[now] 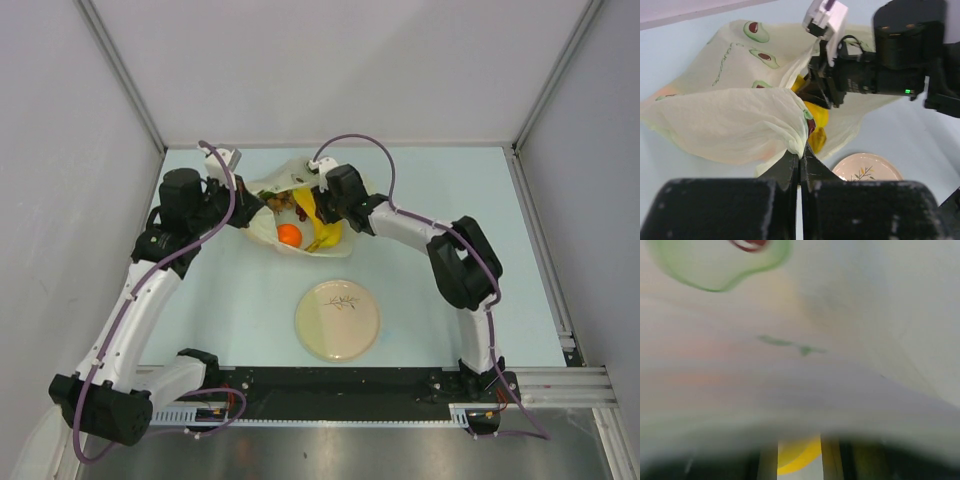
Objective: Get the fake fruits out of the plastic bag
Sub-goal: Take out the fake fruit from the plastic bag, then place the fake fruit on the plate.
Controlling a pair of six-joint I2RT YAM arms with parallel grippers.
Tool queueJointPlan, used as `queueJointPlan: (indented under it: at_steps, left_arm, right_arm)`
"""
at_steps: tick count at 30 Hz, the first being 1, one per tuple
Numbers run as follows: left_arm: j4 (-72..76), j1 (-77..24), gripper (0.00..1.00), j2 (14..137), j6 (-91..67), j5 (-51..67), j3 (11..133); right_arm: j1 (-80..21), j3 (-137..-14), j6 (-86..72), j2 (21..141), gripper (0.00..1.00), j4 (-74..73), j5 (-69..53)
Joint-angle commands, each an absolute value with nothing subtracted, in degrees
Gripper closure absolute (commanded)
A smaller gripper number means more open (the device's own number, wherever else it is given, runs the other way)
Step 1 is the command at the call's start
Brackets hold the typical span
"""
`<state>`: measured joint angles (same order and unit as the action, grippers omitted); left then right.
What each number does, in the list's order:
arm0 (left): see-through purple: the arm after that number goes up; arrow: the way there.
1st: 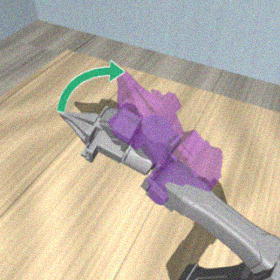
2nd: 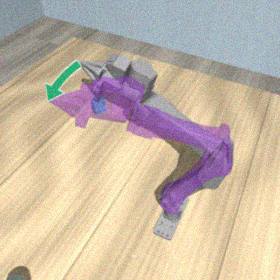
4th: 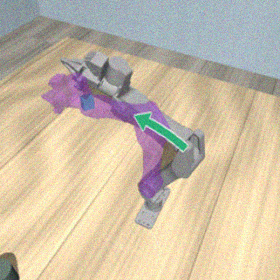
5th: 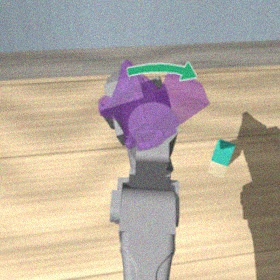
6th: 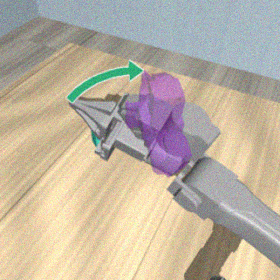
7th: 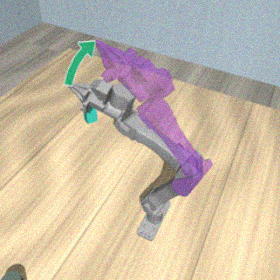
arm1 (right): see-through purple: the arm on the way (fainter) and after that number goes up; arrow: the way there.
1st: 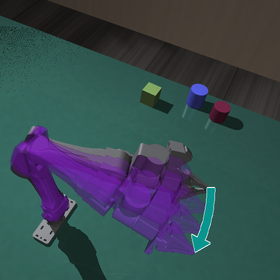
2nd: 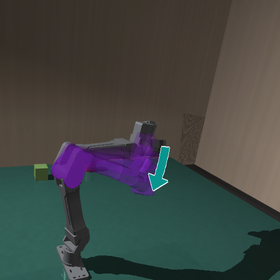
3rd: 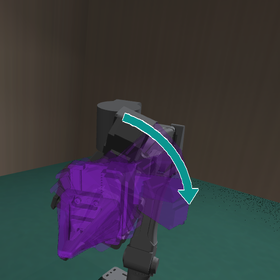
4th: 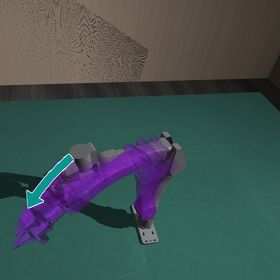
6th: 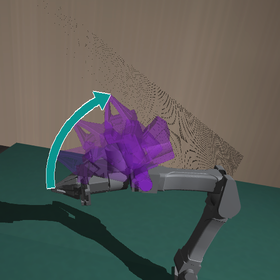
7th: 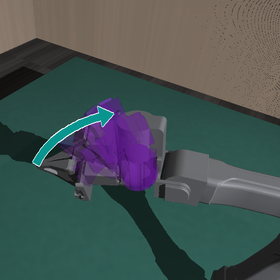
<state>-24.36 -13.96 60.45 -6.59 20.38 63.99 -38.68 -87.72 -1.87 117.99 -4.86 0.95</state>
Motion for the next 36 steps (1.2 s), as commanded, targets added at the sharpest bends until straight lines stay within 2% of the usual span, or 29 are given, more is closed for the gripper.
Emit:
queueJointPlan:
  at_steps: [1, 12, 19, 22, 30, 36]
  left_arm:
    - [-20.8, -13.4, 1.00, 61.0, -7.0, 19.4, 66.7]
    - [-20.0, -12.1, 1.00, 62.3, -6.9, 16.8, 66.8]
    - [-20.3, -11.1, 1.00, 62.5, -6.8, 16.8, 67.2]
    - [-20.5, -10.9, 1.00, 62.5, -6.6, 17.0, 67.3]
    - [-21.0, -10.8, 1.00, 62.6, -5.7, 17.2, 66.2]
    - [-21.1, -10.8, 1.00, 62.4, -5.6, 17.4, 65.9]
  right_arm:
    - [-41.6, -86.2, 4.6, 105.7, 1.00, -3.8, -6.0]
    - [-45.1, -76.0, 18.3, 90.4, 1.00, -10.9, -16.0]
    - [-49.0, -68.4, 40.7, 83.7, 1.00, -19.0, -23.8]
    - [-49.5, -68.0, 48.0, 83.7, 1.00, -21.5, -25.8]
    - [-49.4, -68.0, 79.9, 84.8, 1.00, -33.2, -28.8]
    - [-50.7, -68.0, 86.0, 85.7, 1.00, -35.4, -32.5]
